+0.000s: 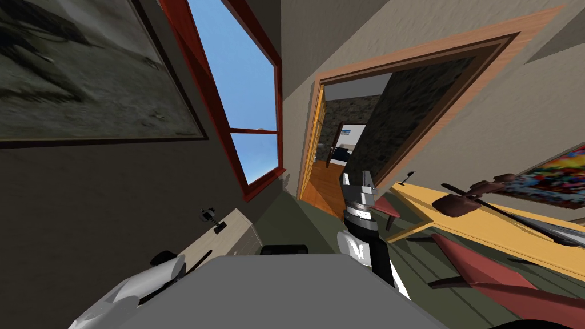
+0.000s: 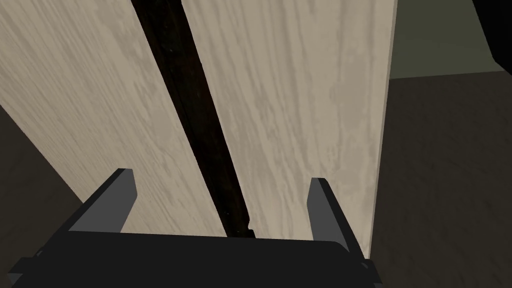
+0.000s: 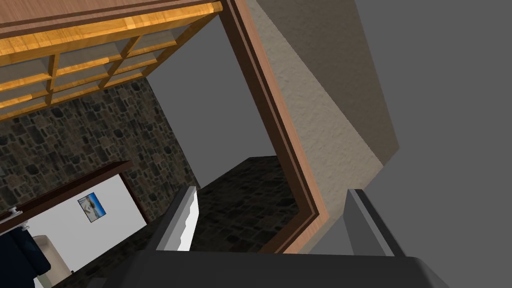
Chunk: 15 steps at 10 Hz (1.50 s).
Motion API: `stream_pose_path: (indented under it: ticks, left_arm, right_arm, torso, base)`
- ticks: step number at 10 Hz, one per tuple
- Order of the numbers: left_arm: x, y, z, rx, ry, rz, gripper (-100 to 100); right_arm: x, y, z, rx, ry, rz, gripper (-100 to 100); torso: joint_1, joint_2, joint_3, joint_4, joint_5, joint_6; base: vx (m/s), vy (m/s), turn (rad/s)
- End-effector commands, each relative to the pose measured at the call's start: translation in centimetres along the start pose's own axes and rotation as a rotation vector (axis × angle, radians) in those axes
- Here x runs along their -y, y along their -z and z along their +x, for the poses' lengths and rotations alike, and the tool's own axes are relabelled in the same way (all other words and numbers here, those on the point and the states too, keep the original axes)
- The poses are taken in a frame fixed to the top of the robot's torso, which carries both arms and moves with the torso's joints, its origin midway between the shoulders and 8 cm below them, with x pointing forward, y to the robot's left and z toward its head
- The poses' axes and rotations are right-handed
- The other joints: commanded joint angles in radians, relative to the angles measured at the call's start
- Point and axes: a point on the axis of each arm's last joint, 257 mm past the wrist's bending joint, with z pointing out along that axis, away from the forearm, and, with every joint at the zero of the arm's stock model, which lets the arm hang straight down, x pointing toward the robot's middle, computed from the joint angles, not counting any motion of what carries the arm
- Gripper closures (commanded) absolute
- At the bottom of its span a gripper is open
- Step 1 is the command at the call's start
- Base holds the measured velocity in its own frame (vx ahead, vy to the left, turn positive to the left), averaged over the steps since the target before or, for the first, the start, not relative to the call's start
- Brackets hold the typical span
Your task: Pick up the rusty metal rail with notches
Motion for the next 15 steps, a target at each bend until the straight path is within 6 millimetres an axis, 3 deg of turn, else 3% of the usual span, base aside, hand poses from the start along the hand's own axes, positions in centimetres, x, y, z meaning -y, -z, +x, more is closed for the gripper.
stream_pose_path:
  ticks: [1,3,5,6,10,11,12,13,15]
  left_arm:
    - [-1.9,-0.1,-2.3,0.037,0.054,-0.063,-100]
    - [-2.1,-0.1,-2.3,0.041,0.054,-0.072,-100]
    - [-5.2,-0.2,-5.4,0.099,0.139,-0.170,-100]
    - [-5.4,-0.2,-5.5,0.102,0.140,-0.180,-100]
    - [-10.1,0.4,-9.1,0.183,0.256,-0.320,-100]
    - [-9.0,0.4,-8.6,0.172,0.238,-0.299,-100]
    - [-9.2,0.4,-8.7,0.175,0.243,-0.305,0]
    - [-10.1,-0.2,-8.5,0.175,0.237,-0.301,-100]
    - [-11.0,-0.9,-8.2,0.174,0.231,-0.298,-100]
  right_arm:
    - [0.0,0.0,0.0,0.000,0.000,0.000,0]
    - [0.0,0.0,0.0,0.000,0.000,0.000,0]
    - [0.0,0.0,0.0,0.000,0.000,0.000,0]
    - [0.0,0.0,0.0,0.000,0.000,0.000,0]
    - [0.0,0.0,0.0,0.000,0.000,0.000,0]
    - [0.0,0.0,0.0,0.000,0.000,0.000,0]
    - [0.0,0.0,0.0,0.000,0.000,0.000,0]
    - [0.0,0.0,0.0,0.000,0.000,0.000,0]
    - [0.0,0.0,0.0,0.000,0.000,0.000,0]
  torso:
    - [0.000,0.000,0.000,0.000,0.000,0.000]
    - [0.001,0.000,0.000,0.000,0.000,0.000]
    - [0.000,0.000,0.000,0.000,0.000,0.000]
    - [0.002,0.000,0.000,0.000,0.000,0.000]
    - [0.003,-0.001,-0.001,0.000,0.001,0.000]
    - [0.004,-0.002,-0.001,0.000,0.001,0.000]
    - [0.001,-0.001,-0.001,0.000,0.001,0.000]
    - [-0.001,0.000,0.000,0.000,0.000,0.000]
    - [0.000,-0.001,0.000,0.000,0.000,0.000]
  base:
    - [0.022,0.039,-0.122]
    - [0.011,0.028,-0.038]
    - [0.016,0.040,-0.160]
    - [0.021,0.052,-0.061]
    - [0.030,0.067,-0.097]
    - [0.016,0.039,-0.018]
    - [0.003,0.007,0.001]
    - [0.019,0.027,0.041]
    - [0.010,0.016,0.017]
